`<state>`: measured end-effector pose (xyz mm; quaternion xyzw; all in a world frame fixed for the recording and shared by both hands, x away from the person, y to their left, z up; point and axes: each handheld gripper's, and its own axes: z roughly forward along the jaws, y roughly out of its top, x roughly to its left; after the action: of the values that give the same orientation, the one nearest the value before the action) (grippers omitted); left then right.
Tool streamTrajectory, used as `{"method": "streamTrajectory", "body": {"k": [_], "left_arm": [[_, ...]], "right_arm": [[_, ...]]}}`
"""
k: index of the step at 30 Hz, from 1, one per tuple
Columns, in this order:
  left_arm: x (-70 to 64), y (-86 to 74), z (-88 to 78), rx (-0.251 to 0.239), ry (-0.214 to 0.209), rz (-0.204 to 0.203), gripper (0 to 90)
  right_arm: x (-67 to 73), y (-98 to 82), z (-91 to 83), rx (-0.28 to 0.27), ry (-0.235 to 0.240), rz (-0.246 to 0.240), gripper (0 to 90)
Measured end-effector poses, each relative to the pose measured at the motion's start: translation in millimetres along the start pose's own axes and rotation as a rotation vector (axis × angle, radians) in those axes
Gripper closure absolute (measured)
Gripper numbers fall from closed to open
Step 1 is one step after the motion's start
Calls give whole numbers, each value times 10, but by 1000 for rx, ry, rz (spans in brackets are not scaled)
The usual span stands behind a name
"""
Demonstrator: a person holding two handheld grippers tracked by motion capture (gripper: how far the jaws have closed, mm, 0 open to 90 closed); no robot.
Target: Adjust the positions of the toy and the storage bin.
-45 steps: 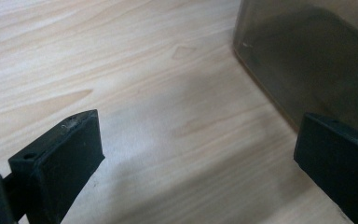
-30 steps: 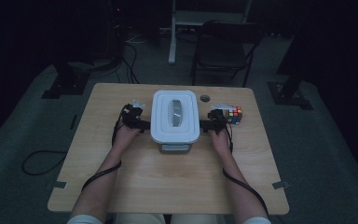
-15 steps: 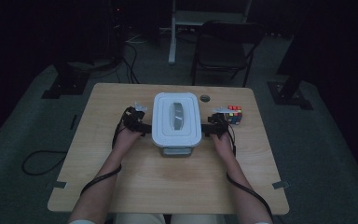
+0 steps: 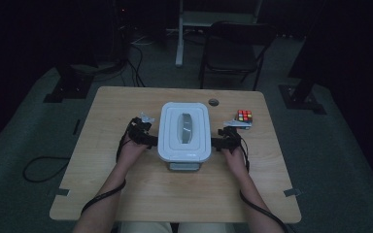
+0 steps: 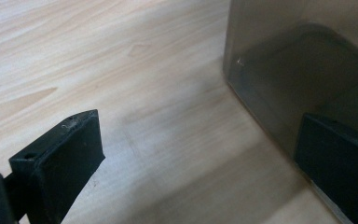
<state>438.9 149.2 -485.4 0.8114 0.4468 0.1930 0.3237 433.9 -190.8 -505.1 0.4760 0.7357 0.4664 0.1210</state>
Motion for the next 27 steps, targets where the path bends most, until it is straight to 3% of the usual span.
{"method": "streamTrajectory", "body": {"k": [6, 12, 27], "left_arm": [[-78, -62, -83, 2, 9, 18, 21], [-151, -145, -164, -7, -11, 19, 20], [-365, -308, -369, -5, -32, 70, 20]], "right_arm": [[64, -89, -93, 1, 9, -7, 179], [94, -156, -170, 3, 19, -9, 179], [224, -354, -423, 3, 24, -35, 179]]}}
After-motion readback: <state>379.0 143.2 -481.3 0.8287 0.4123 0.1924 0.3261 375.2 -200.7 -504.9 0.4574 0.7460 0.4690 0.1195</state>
